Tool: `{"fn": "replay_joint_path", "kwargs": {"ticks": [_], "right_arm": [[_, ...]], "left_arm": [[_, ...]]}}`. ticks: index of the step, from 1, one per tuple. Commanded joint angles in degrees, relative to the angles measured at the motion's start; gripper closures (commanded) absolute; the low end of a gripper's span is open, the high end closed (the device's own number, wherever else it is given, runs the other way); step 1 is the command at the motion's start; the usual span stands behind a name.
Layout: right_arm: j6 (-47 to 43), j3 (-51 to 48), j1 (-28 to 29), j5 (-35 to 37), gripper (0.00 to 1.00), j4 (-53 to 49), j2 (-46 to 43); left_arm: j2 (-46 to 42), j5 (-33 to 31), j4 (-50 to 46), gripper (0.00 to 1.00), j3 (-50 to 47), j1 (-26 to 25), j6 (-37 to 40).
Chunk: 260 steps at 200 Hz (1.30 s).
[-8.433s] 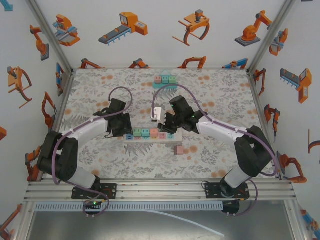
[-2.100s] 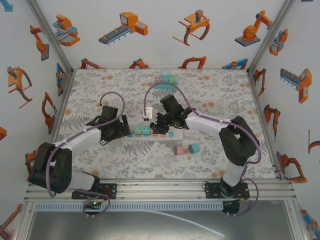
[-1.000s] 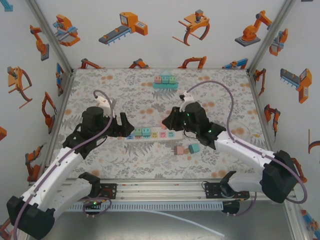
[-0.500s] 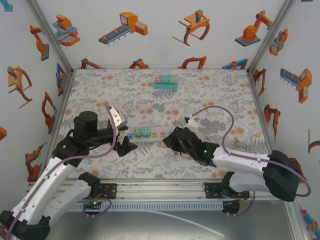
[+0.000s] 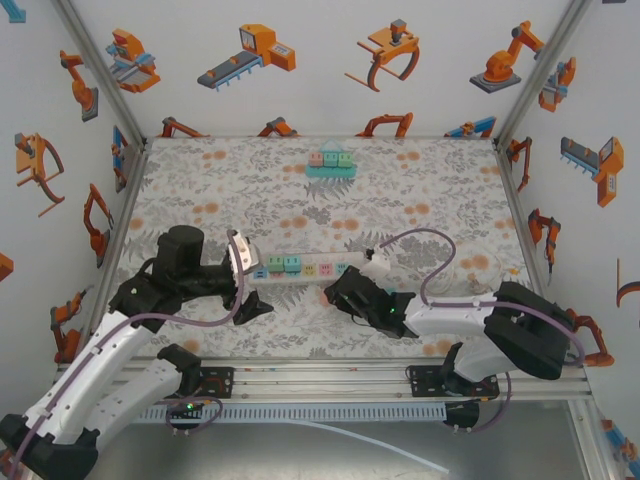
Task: Pull the plug off the socket
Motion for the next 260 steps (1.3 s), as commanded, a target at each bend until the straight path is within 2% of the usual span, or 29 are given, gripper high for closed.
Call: {"fn": "replay_joint_path", "kwargs": {"ticks": [1, 23, 57, 131, 175, 204, 228, 242, 260], "right_arm": [[2.23, -0.67, 0.84, 3.08, 0.70, 1.25, 0.72], [3.88, -0.68, 1.13, 3.30, 0.63, -0.71, 0.51], [4.18, -0.62, 1.54, 4.78, 0.58, -4.09, -1.66], [3.85, -0.80, 1.79, 6.62, 0.57, -9.44, -7.31], [-1.41, 0.94, 1.85, 10.45, 0.57, -12.69, -11.83], [-15.14, 3.42, 1.74, 14.99, 0.56, -12.94, -14.44], [-33.75, 3.68, 1.68, 16.71, 0.54, -6.31, -16.60], [-45.91, 3.12, 1.50, 14.41, 0.54, -0.64, -17.59], [-60.72, 2.88, 0.72, 6.91, 0.54, 4.71, -18.00]], "left_arm": [[0.72, 1.06, -1.24, 0.03, -0.40, -0.41, 2.44], [0.99, 0.31, -0.86, 0.03, -1.13, -0.42, 2.73], [0.51, -0.03, 1.14, 0.03, -2.33, -0.42, 1.84], [-0.03, -0.79, 2.18, 0.03, -2.96, -0.42, 0.66], [0.19, -2.07, 3.14, 0.03, -2.07, -0.42, -1.45], [-0.42, -3.41, 6.60, 0.03, -3.03, -0.42, -4.98], [-0.63, -5.31, 8.94, 0.03, -4.00, -0.42, -7.89], [-0.55, -5.87, 9.54, 0.03, -4.34, -0.42, -8.83], [-0.58, -7.62, 10.75, 0.03, -4.69, -0.42, -10.39]]}}
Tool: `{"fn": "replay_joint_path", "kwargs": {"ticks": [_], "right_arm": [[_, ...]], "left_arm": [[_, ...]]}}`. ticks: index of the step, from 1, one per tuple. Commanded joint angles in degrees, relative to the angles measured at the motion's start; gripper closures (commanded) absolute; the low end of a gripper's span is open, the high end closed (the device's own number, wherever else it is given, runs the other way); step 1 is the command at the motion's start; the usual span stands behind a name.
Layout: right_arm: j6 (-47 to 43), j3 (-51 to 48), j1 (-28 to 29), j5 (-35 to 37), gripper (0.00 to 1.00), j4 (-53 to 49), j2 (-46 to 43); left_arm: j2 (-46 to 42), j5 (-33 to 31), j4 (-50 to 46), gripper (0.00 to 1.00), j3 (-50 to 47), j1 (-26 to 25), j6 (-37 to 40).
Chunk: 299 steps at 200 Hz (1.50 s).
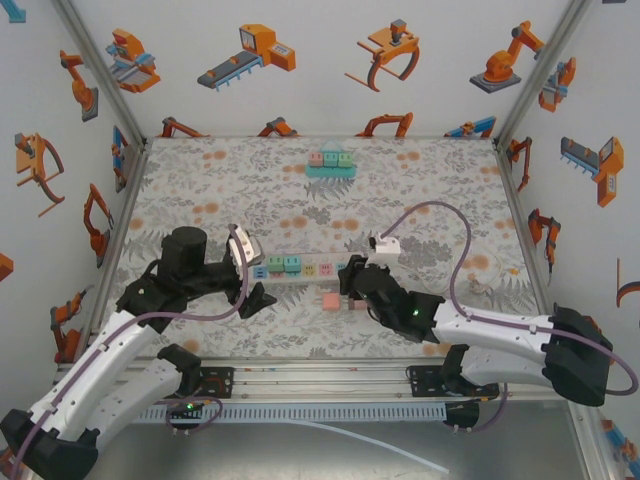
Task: Pull the plug off the socket
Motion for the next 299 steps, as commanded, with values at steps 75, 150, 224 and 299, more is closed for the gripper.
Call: {"fn": "replay_joint_path", "kwargs": {"ticks": [75, 150, 224, 299], "right_arm": [[-53.50, 9.30, -12.71, -48.01, 0.53, 6.09, 5.37], [-71.61, 26.67, -16.26, -62.51, 0.45, -5.63, 24.35], [-73.65, 33.35, -16.63, -67.47, 0.45, -6.44, 35.77], [-73.66, 34.42, -16.63, -67.26, 0.51, -4.94, 40.56]], "left_arm": [[1.90, -18.50, 15.10, 0.03, -4.38, 0.31, -21.83], [12.74, -20.37, 14.10, 0.03, -1.10, 10.28, -42.05], [22.85, -29.66, 6.49, 0.12, 0.99, 13.26, -48.83], [31.83, -28.53, 7.59, 0.19, 1.32, 13.18, -49.12]]}}
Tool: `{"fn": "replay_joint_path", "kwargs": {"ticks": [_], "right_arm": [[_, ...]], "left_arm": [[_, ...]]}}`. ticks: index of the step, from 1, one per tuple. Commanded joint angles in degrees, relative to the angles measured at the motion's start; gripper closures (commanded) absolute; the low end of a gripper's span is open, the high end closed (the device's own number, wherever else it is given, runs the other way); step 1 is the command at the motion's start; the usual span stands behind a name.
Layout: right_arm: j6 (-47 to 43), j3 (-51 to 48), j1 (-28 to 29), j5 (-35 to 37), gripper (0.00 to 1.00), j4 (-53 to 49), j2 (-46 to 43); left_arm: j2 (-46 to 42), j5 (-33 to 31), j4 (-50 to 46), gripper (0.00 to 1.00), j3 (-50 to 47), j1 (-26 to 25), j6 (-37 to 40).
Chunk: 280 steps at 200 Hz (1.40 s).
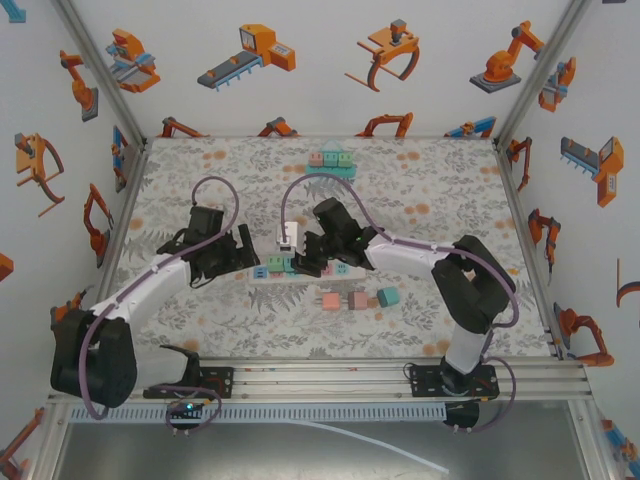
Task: Pull the plug off the socket
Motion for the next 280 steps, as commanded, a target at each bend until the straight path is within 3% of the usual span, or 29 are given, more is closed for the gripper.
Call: {"fn": "replay_joint_path", "kwargs": {"ticks": [1, 71, 156, 229, 280], "right_arm": [[-0.79, 1.49, -0.16, -1.57, 0.51, 1.58, 1.05], [-1.04, 1.49, -0.16, -2.45, 0.57, 1.40, 1.63], [-0.78, 2.60, -0.16, -5.26, 0.68, 1.60, 1.80], [1.78, 5.87, -0.29, -6.53, 0.77, 0.71, 1.61], [7.17, 3.17, -2.16, -9.80, 0.83, 8.13, -0.34]], "left_arm": [[1.85, 0.26, 0.07, 0.19, 1.70, 0.24, -1.56], [6.42, -1.26, -0.49, 0.28, 1.79, -0.59, -0.23], [10.34, -2.43, -2.84, 0.29, 2.75, -2.20, 2.29], [12.66, -7.59, -5.43, 0.29, 2.90, -4.57, 1.87], [12.50, -9.91, -6.39, 0.29, 3.28, -4.90, 0.73]]}}
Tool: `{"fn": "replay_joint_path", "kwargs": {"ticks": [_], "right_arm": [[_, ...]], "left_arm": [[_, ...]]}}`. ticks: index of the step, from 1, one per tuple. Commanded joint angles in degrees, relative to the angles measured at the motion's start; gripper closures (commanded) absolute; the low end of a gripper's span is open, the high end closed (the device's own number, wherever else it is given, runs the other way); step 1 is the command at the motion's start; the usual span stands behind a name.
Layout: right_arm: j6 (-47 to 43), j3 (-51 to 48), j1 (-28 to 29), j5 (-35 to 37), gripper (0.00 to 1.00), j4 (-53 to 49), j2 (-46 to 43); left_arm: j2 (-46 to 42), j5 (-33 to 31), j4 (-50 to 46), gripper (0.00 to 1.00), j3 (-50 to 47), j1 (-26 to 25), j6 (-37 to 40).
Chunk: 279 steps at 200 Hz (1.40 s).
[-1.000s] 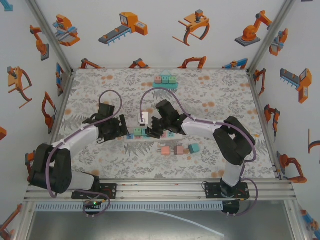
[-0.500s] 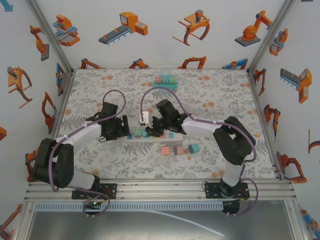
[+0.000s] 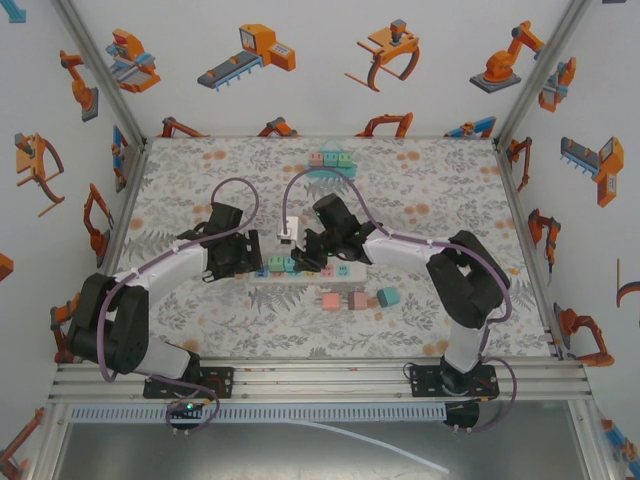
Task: Pull the plug off the socket
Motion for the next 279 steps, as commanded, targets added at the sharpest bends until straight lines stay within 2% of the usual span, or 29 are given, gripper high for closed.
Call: {"fn": "replay_joint_path", "kwargs": {"ticks": [1, 35, 68, 98, 123, 141, 159, 192, 216, 256, 279], "right_arm": [[3.04, 0.76, -0.47, -5.35, 0.83, 9.65, -2.53], [-0.62, 1.64, -0.50, -3.52, 0.84, 4.12, -2.94], [-0.06, 0.64, -0.44, -3.45, 0.84, 4.77, -4.30], [7.34, -1.39, -0.52, 0.71, 0.84, 9.63, -7.07], [21.46, -5.32, -0.18, 5.77, 0.90, 21.16, -9.86], [37.68, -11.49, 1.80, 16.74, 0.89, 37.44, -12.14], [46.65, -15.86, 5.69, 30.63, 0.86, 44.22, -14.60], [62.66, -21.77, 13.02, 52.39, 0.85, 43.96, -19.45], [68.08, -26.10, 19.14, 64.10, 0.85, 42.84, -21.61], [76.49, -30.54, 28.94, 80.55, 0.85, 40.31, -22.29], [81.19, -30.89, 32.34, 84.14, 0.86, 38.70, -21.02]], "left_arm": [[2.58, -4.81, -4.08, 0.29, -0.89, -0.44, -0.30], [3.32, -6.68, -5.13, 0.30, -0.23, -0.51, -1.79], [2.46, -6.69, -4.95, 0.30, 0.05, -0.60, -2.49], [0.54, -6.47, -5.39, 0.31, 0.95, -0.60, -3.05], [-1.87, -6.34, -4.72, 0.31, 1.15, -0.68, -3.68], [-3.99, -5.92, -4.36, 0.31, 1.51, -0.68, -3.93], [-6.41, -4.79, -3.77, 0.32, 1.92, -0.68, -3.34], [-13.96, -2.80, -2.66, 0.32, 1.77, -1.00, -1.09], [-21.03, 0.18, -1.20, 0.32, 1.14, -1.21, 3.39], [-34.03, 13.85, -1.38, 0.26, 0.52, -1.38, 18.79], [-39.58, 21.80, -3.94, 0.23, 0.49, -1.56, 29.74]]}}
